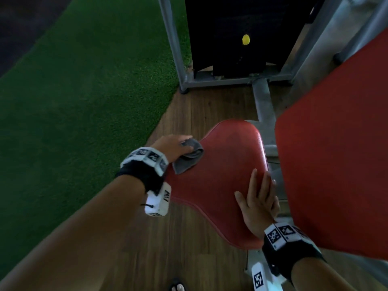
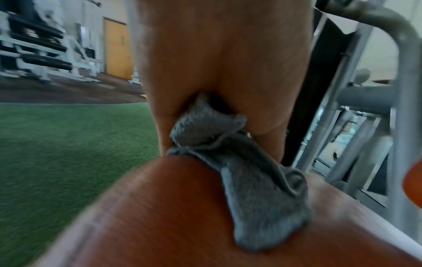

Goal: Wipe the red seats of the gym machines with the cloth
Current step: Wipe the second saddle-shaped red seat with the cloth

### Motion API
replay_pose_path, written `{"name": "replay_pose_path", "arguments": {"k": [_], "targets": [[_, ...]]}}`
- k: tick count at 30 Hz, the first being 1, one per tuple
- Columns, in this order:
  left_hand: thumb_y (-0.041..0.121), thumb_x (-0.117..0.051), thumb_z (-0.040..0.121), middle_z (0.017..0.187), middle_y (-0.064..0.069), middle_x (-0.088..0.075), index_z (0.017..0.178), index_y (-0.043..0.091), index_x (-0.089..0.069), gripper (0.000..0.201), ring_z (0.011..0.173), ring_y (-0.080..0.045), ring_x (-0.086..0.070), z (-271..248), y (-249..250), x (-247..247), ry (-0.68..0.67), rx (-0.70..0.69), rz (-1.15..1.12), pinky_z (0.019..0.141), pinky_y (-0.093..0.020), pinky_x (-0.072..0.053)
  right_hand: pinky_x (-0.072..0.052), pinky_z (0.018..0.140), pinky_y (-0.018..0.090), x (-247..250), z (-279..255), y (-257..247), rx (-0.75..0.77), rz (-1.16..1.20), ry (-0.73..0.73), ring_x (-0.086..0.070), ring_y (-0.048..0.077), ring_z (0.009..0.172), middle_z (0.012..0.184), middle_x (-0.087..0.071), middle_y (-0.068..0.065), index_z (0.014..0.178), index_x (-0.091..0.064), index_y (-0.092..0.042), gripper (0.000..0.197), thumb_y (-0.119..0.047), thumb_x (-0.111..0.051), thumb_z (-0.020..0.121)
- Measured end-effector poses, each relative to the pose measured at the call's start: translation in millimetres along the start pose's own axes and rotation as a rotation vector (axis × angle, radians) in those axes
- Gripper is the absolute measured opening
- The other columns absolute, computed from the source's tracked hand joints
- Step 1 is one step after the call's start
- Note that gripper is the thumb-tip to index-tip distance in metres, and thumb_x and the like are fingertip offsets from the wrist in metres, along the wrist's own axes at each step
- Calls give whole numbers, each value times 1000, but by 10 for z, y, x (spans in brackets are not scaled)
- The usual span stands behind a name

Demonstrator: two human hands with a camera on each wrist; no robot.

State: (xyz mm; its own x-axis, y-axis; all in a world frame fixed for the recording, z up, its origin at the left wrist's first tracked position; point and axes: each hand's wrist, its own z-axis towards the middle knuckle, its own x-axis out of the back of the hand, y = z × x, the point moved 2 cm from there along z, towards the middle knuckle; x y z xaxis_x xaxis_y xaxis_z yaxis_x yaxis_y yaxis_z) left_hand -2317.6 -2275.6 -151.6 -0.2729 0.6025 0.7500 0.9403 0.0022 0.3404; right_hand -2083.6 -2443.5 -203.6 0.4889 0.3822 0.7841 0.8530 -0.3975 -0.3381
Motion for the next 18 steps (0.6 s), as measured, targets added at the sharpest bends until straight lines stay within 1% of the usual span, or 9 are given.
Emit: {"name": "replay_pose_path", "arguments": {"k": [2,4,5,8,9,11,13,16,18], "targets": [[40,-60,93,144,-1,-51,144,31,-45,54,129,-19,-49,-53,-165,81,-51,2,-122,100,-27,-38,-4,117,49,-2,-3,4,11,8,6,21,27,145,155,32,5,137,35,-33,78,-57,-27,96],[39,-63,92,142,0,-54,142,34,-47,53,125,-17,-52,-65,-216,104,-78,-2,-177,102,-31,-41,-3,117,50,-4,2,15,16,18,0,22,27,145,155,32,4,136,36,-34,78,-57,-26,96],[38,-63,92,141,0,-54,142,33,-47,53,124,-18,-52,-43,-199,96,-77,-7,-180,101,-31,-42,-3,117,50,-2,8,17,17,23,-5,22,27,145,154,33,3,137,36,-33,78,-57,-26,96],[33,-65,92,140,2,-54,143,31,-47,54,124,-16,-51,78,-8,38,-27,-71,-136,92,-24,-38,-2,117,50,-6,28,18,16,34,-18,23,26,145,154,34,3,143,32,-32,78,-56,-25,96],[33,-66,91,140,2,-55,143,31,-47,56,124,-16,-52,120,66,13,-12,-93,-123,91,-23,-38,-2,117,50,-7,30,23,17,37,-15,23,25,145,155,33,2,143,32,-32,78,-56,-26,96],[36,-67,90,139,2,-56,144,33,-45,59,123,-17,-54,185,147,-21,-3,-116,-104,94,-24,-41,-2,117,49,-9,34,20,18,36,-2,22,25,145,155,33,2,139,34,-33,77,-56,-27,96],[37,-66,91,140,2,-55,146,33,-42,60,125,-18,-53,191,136,-43,-21,-138,-97,96,-25,-41,-2,117,49,-6,34,25,18,39,-6,23,25,145,155,33,2,136,36,-35,77,-56,-27,96],[35,-65,91,143,6,-51,147,35,-40,61,127,-14,-49,64,-30,9,-31,-148,-109,96,-24,-38,-2,117,50,-2,32,31,27,46,-14,23,25,145,154,34,2,135,36,-36,77,-57,-26,96],[33,-67,91,141,8,-53,146,36,-40,61,126,-11,-50,-47,-214,44,-64,-114,-179,101,-26,-40,-1,117,50,-2,24,40,26,46,-25,24,24,144,153,35,1,135,37,-36,77,-58,-26,95]]}}
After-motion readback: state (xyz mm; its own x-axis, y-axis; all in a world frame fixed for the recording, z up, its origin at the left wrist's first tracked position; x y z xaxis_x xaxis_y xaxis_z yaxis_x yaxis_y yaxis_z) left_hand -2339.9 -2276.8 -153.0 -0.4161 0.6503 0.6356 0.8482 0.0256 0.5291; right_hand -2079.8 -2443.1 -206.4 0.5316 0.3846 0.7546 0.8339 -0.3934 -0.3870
